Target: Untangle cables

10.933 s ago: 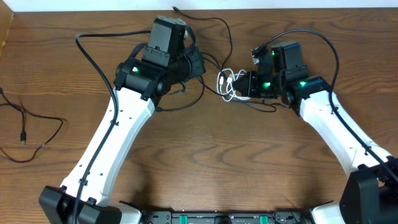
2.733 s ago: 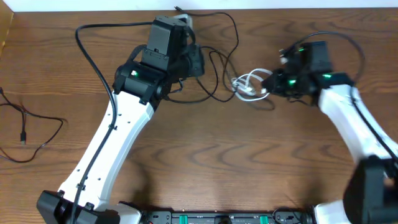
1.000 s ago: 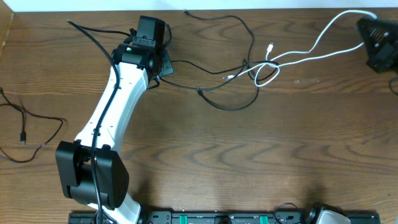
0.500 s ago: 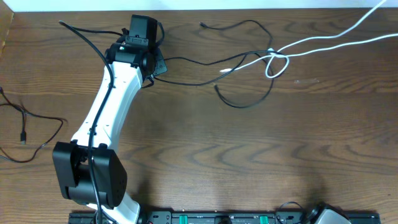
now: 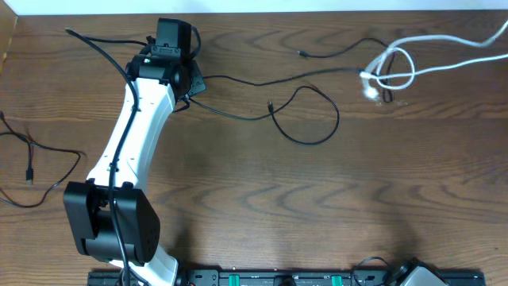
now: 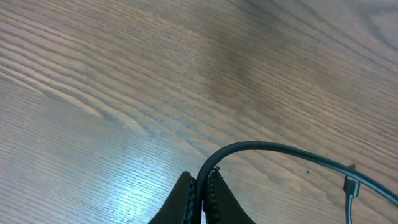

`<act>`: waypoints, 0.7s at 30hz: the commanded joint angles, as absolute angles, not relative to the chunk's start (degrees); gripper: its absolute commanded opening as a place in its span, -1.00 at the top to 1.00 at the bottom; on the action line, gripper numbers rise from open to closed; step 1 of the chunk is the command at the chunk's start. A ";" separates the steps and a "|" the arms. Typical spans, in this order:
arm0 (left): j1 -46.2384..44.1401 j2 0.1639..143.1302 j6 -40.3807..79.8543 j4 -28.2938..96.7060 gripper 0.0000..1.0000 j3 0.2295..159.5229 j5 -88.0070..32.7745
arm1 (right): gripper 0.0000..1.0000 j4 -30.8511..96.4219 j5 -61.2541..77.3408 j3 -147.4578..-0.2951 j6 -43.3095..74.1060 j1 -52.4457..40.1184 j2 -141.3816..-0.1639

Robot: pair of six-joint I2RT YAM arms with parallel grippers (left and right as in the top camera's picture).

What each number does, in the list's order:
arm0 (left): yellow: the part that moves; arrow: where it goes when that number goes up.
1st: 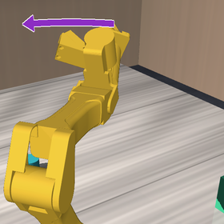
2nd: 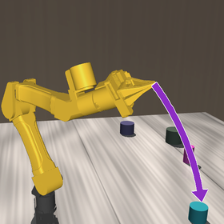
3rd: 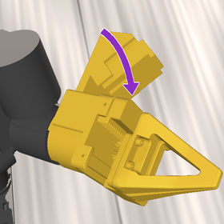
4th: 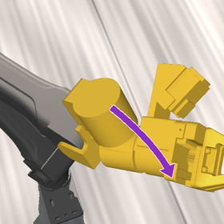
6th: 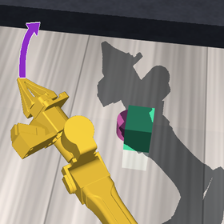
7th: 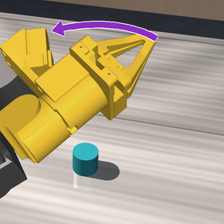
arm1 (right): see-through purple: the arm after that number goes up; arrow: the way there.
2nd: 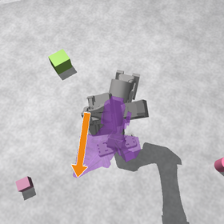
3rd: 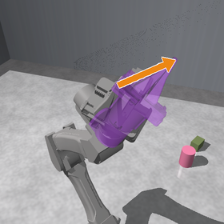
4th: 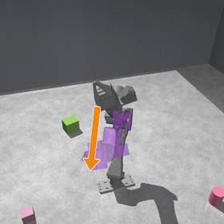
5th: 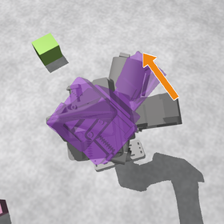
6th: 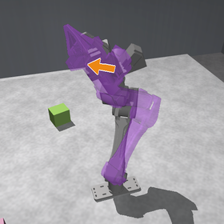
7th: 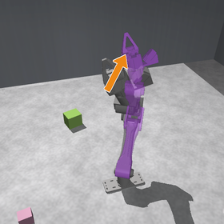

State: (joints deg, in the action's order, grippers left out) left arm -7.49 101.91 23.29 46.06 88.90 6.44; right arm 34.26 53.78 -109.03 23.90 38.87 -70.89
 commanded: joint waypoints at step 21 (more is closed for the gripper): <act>-1.87 103.15 23.29 43.35 0.85 88.92 15.33 | 0.98 28.53 63.42 -110.10 32.80 37.69 -74.59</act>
State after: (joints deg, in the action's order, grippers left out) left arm -3.70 101.91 23.31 43.79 88.90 12.53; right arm 29.87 62.30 -109.03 29.71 37.69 -74.98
